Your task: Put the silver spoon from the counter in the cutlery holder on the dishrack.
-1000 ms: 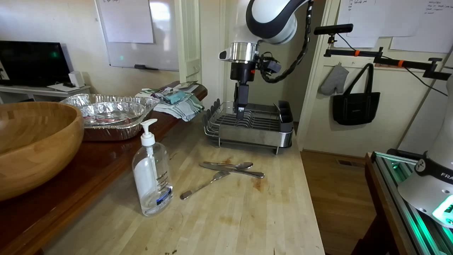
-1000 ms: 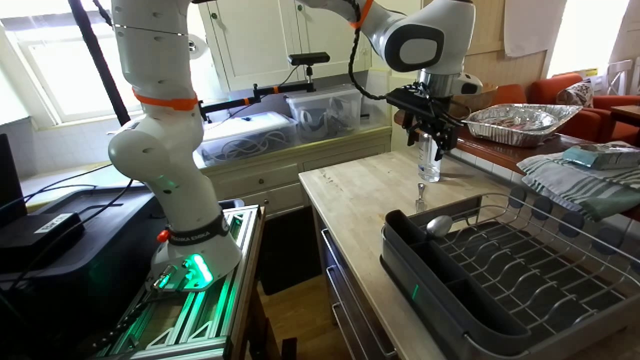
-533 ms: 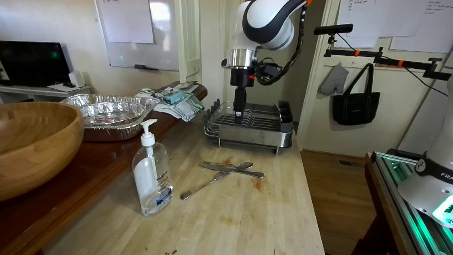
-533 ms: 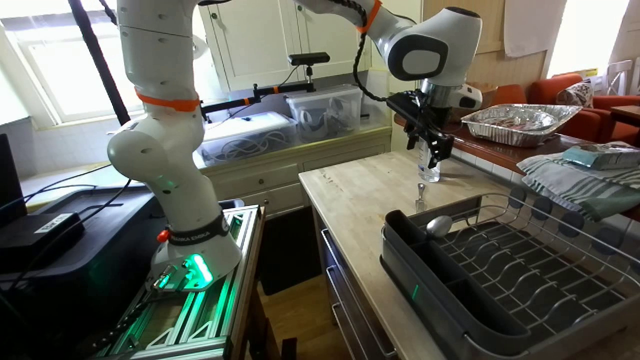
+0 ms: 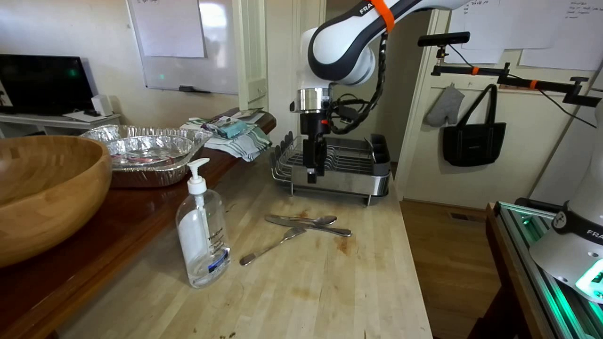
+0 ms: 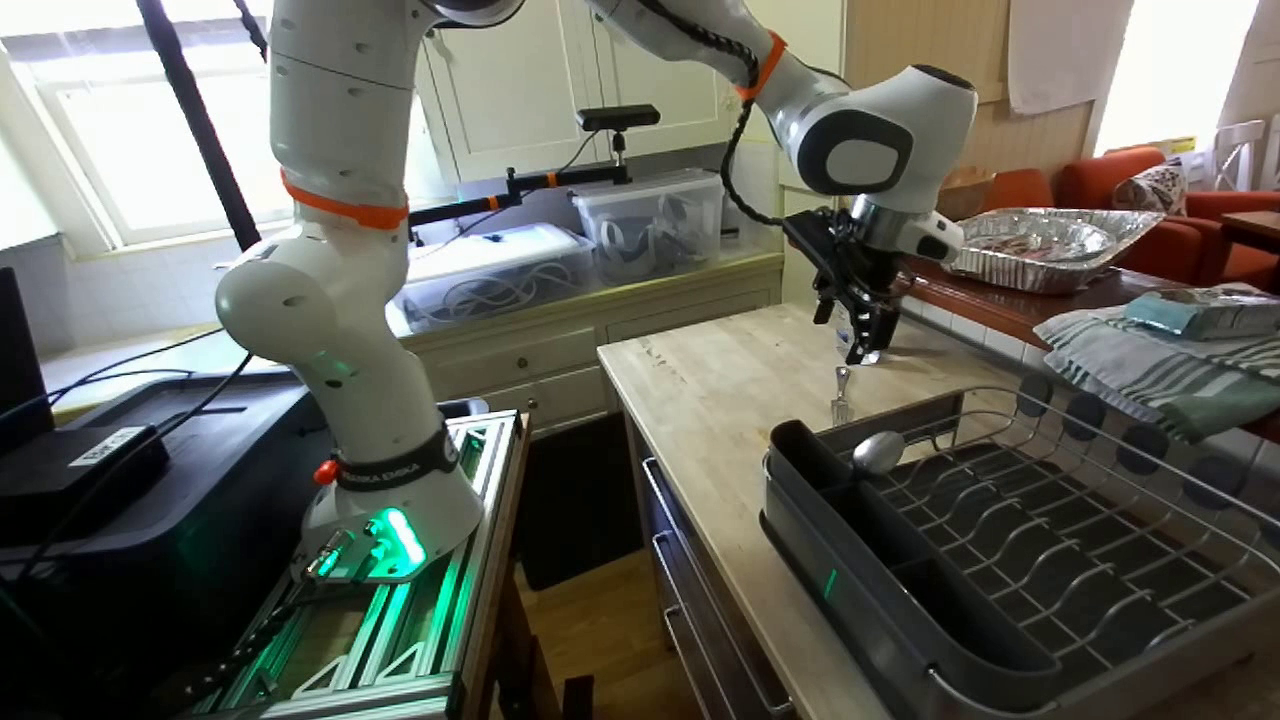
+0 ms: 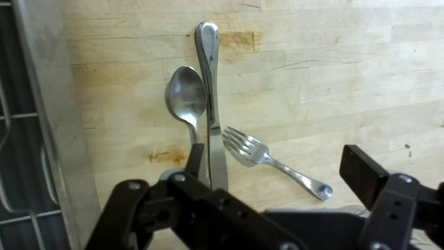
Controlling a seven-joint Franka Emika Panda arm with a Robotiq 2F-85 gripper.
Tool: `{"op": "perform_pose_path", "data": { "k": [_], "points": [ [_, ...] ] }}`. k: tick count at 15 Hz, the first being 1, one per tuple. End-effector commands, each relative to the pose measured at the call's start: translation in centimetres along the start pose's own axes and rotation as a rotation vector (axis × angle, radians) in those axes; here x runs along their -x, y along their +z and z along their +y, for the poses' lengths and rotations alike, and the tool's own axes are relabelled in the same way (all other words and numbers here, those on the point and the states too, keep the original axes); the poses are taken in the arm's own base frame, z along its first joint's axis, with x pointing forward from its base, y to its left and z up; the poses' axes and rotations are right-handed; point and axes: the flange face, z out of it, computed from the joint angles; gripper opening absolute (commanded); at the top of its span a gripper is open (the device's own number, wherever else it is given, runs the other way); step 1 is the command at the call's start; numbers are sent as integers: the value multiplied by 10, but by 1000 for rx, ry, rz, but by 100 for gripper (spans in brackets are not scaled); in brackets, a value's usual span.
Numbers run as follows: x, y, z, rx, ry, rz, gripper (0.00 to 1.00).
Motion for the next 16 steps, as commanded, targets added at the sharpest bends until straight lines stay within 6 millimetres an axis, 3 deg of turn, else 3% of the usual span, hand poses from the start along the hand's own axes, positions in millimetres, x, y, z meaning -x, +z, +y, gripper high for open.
{"op": "perform_pose_path", "data": {
  "k": [1,10,11,16],
  "points": [
    [-16,18,5,25,22,-39,100],
    [-38,51,10,70,20,-84,100],
    [-28,43,11,58,2,-57,100],
    [-30,43,11,57,3,-56,100]
  ]
}}
